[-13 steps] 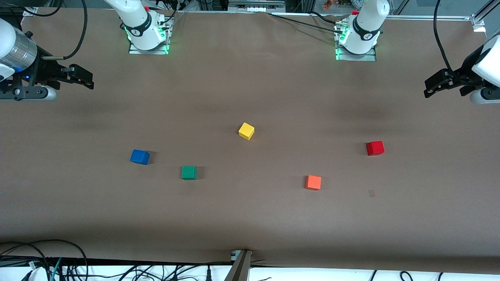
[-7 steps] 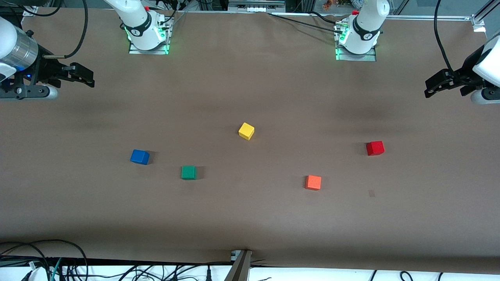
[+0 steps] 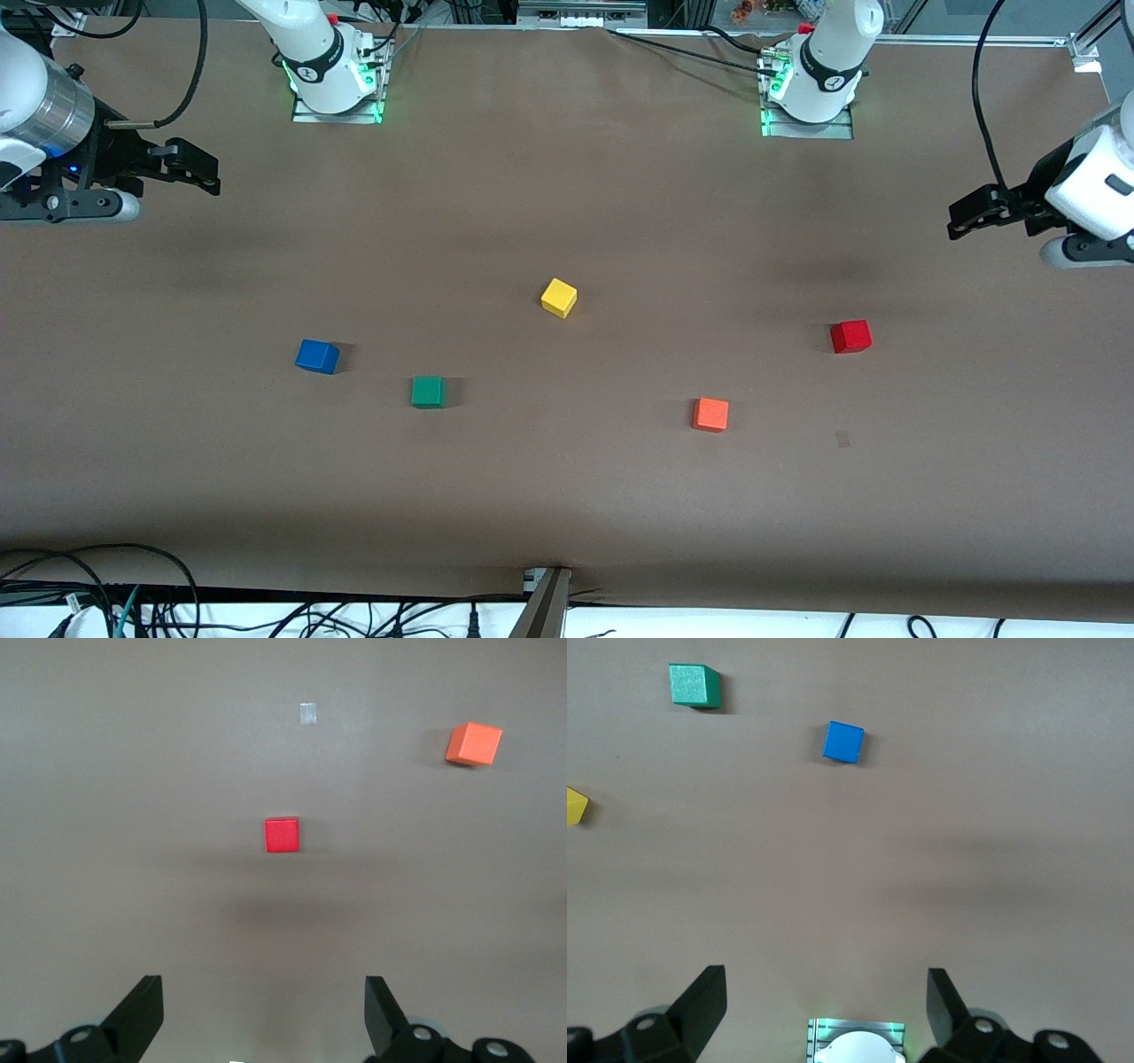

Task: Pass red block to right arm, stack on blue
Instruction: 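Move the left gripper over the red cube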

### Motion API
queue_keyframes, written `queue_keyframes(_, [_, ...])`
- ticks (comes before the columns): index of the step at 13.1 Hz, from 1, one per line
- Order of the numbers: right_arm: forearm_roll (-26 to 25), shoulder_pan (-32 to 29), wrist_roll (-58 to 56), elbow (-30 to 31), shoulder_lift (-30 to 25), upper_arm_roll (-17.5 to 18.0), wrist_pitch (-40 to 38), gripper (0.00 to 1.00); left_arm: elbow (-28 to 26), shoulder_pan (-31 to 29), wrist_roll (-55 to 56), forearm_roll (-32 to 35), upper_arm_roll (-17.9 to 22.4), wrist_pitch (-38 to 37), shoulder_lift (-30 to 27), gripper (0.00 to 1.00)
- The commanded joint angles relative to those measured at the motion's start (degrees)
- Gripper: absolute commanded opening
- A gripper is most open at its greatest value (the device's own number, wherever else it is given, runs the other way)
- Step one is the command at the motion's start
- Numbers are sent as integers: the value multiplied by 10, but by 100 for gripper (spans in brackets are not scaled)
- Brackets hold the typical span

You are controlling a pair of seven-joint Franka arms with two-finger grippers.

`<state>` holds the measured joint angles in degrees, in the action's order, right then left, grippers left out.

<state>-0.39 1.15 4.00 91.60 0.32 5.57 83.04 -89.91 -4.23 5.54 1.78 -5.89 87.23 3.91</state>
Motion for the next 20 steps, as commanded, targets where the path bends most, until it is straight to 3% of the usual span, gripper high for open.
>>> queue_keyframes(1, [-2, 0, 7, -7, -5, 3, -19, 100, 18, 4, -4, 9, 2, -1, 28, 100])
queue_keyframes(4, [-1, 0, 7, -7, -6, 3, -21, 100, 38, 3, -4, 22, 1, -13, 64, 100])
queue_keyframes(12, [-1, 0, 7, -7, -8, 12, -26, 100, 27, -17, -8, 24, 6, 0, 137, 100])
queue_keyframes(17, [-6, 0, 7, -7, -7, 13, -14, 100, -130, -11, 9, 18, 1, 221, 174, 100])
queue_keyframes(20, [-5, 0, 7, -7, -7, 12, -14, 100, -149, -15, 14, 19, 1, 296, 214, 100])
